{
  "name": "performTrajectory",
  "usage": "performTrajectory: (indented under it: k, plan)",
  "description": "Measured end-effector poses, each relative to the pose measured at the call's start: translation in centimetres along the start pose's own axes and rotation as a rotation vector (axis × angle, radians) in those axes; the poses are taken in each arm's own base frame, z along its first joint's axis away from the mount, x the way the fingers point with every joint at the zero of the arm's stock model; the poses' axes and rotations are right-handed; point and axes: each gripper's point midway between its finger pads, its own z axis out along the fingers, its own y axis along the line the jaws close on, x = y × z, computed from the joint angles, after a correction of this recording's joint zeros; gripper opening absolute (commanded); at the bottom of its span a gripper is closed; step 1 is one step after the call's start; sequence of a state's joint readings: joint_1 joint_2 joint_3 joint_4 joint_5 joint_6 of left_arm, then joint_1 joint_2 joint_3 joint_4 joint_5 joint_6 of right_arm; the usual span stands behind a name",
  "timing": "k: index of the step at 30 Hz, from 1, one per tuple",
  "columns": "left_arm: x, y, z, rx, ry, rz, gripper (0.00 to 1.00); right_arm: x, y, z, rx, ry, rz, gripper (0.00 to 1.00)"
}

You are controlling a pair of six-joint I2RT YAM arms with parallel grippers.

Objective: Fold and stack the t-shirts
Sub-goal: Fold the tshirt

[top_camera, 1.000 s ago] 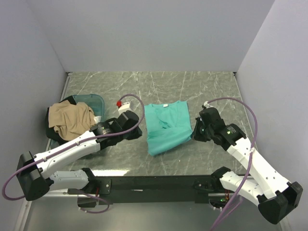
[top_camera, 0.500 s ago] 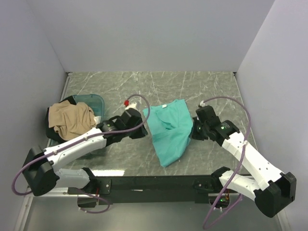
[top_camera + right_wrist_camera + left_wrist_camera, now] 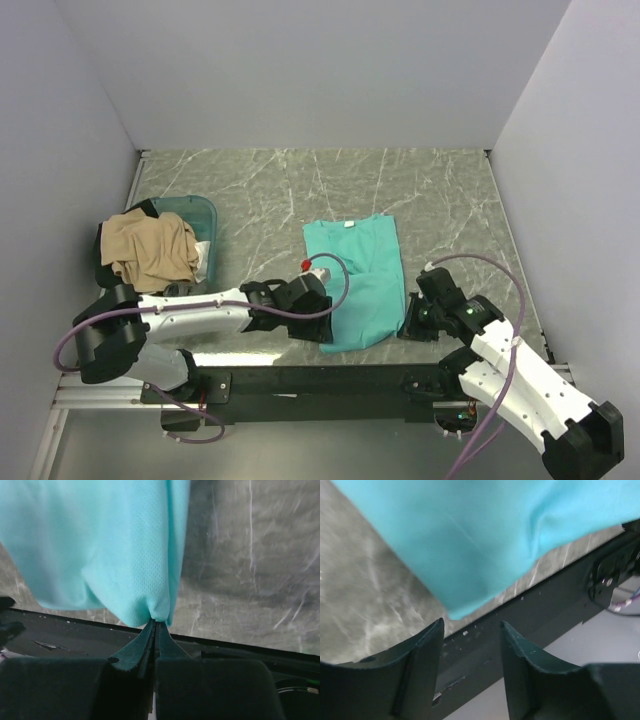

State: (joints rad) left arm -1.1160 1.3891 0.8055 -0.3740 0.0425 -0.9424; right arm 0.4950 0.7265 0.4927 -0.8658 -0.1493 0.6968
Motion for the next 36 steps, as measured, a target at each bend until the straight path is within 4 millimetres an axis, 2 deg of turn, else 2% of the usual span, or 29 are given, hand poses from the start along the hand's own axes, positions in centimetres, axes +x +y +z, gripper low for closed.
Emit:
performTrajectory:
  k: [3,7,11,14,18,20,21,24,32,36]
  plan:
    - [1.8,0.0,0.6,0.002,0.035,-0.005,0.49,0.8,-0.2,0.3,-0.009,0.019,0.035,0.00]
    - [4.1,1.2,1.3,-0.033,0.083,-0.022,0.47,0.8,0.2,0.1,-0.037,0.005,0.054,0.00]
    - [5.1,1.9,1.8,-0.067,0.099,-0.044,0.48,0.8,0.4,0.0,-0.050,0.001,0.060,0.00]
    - [5.1,2.0,2.1,-0.079,0.094,-0.052,0.48,0.8,0.4,0.1,-0.052,0.003,0.063,0.00]
    - [4.9,1.8,2.8,-0.074,0.090,-0.059,0.37,0.8,0.4,0.1,-0.053,0.003,0.063,0.00]
    - [4.8,1.6,3.2,-0.071,0.089,-0.062,0.29,0.8,0.5,0.1,-0.054,0.004,0.062,0.00]
    - [4.7,1.4,3.3,-0.070,0.088,-0.060,0.20,0.9,0.5,0.2,-0.055,0.006,0.062,0.00]
    - [4.5,1.4,3.7,-0.086,0.086,-0.055,0.01,1.0,0.4,0.4,-0.054,0.014,0.062,0.00]
    - [3.0,1.3,3.7,-0.110,0.027,-0.023,0.01,1.3,0.1,0.7,-0.041,0.028,0.060,0.00]
    - [2.8,1.5,2.7,-0.117,0.020,-0.006,0.01,1.3,0.1,0.6,-0.039,0.029,0.050,0.00]
